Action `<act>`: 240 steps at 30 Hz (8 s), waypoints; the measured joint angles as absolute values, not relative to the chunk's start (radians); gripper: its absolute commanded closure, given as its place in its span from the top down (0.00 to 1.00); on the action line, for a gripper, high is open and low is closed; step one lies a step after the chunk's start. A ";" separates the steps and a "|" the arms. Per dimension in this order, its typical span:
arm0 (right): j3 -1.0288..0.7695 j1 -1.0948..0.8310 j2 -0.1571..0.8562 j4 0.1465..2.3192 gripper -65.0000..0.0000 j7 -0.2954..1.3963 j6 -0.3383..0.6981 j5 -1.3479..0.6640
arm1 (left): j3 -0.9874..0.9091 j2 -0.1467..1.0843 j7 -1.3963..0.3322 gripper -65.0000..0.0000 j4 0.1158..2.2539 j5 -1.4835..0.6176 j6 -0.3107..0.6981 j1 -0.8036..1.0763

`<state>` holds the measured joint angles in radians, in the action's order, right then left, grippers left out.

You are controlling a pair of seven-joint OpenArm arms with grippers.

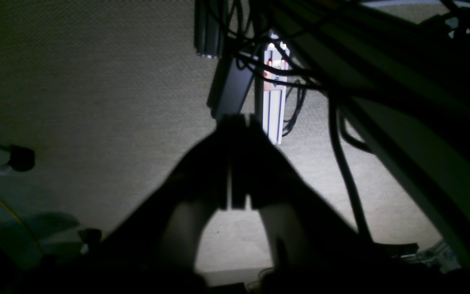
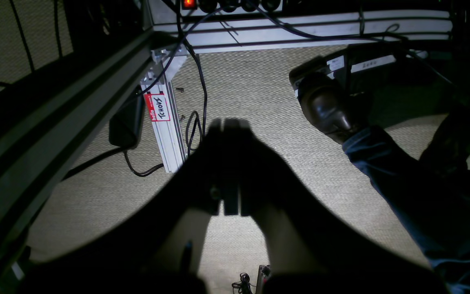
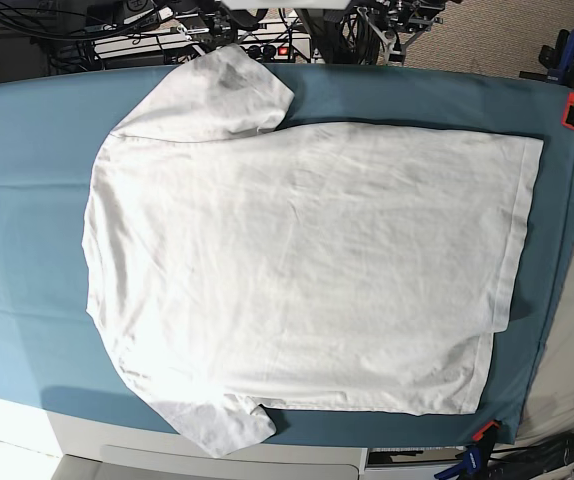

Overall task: Fold the T-shirt properly
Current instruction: 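Move both grippers from rest toward the shirt's shoulder and hem corners, then grasp the shirt's shoulder corner with right gripper, hem corner with left, then lift both held corners and fold that side strip over the shirt body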

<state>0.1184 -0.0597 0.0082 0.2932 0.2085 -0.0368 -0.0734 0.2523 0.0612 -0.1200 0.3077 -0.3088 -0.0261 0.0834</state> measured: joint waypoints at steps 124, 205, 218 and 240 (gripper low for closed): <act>-0.470 -0.723 -0.100 1.696 0.00 0.677 0.499 -1.148 | -0.650 0.427 -0.780 0.35 1.875 -0.956 0.366 0.552; -0.813 -1.083 -0.045 1.990 0.00 0.953 0.551 -1.229 | -0.664 0.541 -1.081 0.00 1.702 -1.193 0.518 0.792; -0.816 -0.838 -0.049 1.989 0.00 0.945 0.624 -1.184 | -0.677 0.521 -1.016 0.00 1.786 -1.089 0.502 0.612; -0.489 -0.402 -0.049 1.980 0.00 0.704 0.336 -0.464 | -0.373 0.529 -0.903 0.00 1.782 -0.619 0.347 0.291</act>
<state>-0.4889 -0.4015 -0.0490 1.9800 0.7036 0.3363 -0.4637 -0.3729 0.5293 -0.9031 1.7821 -0.6189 0.3473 0.2913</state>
